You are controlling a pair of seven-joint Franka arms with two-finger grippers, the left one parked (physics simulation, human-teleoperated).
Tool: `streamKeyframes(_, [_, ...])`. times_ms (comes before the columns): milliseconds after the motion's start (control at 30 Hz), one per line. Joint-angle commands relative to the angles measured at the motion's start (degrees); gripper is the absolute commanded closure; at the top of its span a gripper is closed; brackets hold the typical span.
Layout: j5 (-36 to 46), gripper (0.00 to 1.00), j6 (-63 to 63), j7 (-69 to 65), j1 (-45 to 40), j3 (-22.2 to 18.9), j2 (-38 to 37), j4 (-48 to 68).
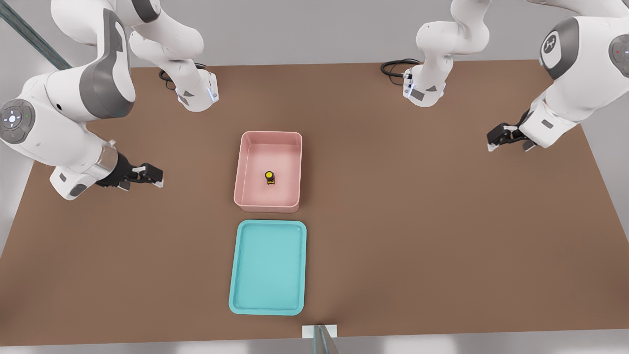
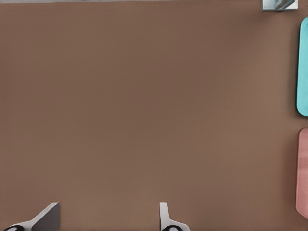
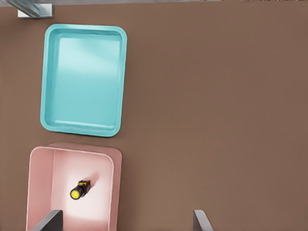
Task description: The left arm remains still, and the right arm places the button from the box into the tray
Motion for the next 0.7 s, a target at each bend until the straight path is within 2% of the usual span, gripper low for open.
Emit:
streamKeyframes(0, [-0.2,0.0,0.9,-2.7,0.0,0.0,0.1,0.1])
streamKeyframes(33, [0.4,0.0,0.5,-3.0,0.2,0.1,-0.1,0.0])
streamKeyframes(67, [0.2,0.0,-0.9,-2.9,3.4,2.5,-0.3,0.1])
streamKeyframes(100, [-2.4,0.0,-0.5,-2.8,13.8,4.1,0.8,0.1])
streamKeyframes(133, [-5.4,0.0,1.1,-6.1,17.1,4.1,1.8,0.6])
streamKeyframes(167, [-5.0,0.0,1.2,-5.3,19.0,4.2,2.1,0.3])
streamKeyframes(233, [-4.4,0.0,0.3,5.2,21.7,4.2,1.9,-3.6])
streamKeyframes(267, [-0.4,0.0,3.0,12.3,22.7,4.2,1.4,-7.0])
streamKeyframes(300, [-0.9,0.0,11.7,26.7,26.7,4.0,-1.2,-15.4])
streamKeyframes(333, [-2.9,0.0,18.6,31.8,30.0,2.6,-2.4,-22.8])
streamKeyframes(367, [-3.0,0.02,28.6,32.6,34.8,-3.2,-6.1,-33.5])
streamKeyframes(400, [-2.9,0.0,31.1,33.0,37.1,-6.3,-6.4,-36.2])
streamKeyframes(433, [-2.3,0.0,34.5,33.1,40.8,-11.1,-6.4,-39.5])
streamKeyframes(467, [-2.3,0.0,35.2,32.7,43.1,-16.2,-5.5,-39.9])
streamKeyframes(533, [-1.9,0.0,36.0,31.2,46.9,-23.7,-4.7,-40.4])
streamKeyframes(600, [0.0,0.0,41.1,31.1,48.9,-26.7,-4.4,-44.4])
streamKeyframes(667, [1.8,0.0,42.3,29.5,48.9,-27.3,-4.3,-45.0])
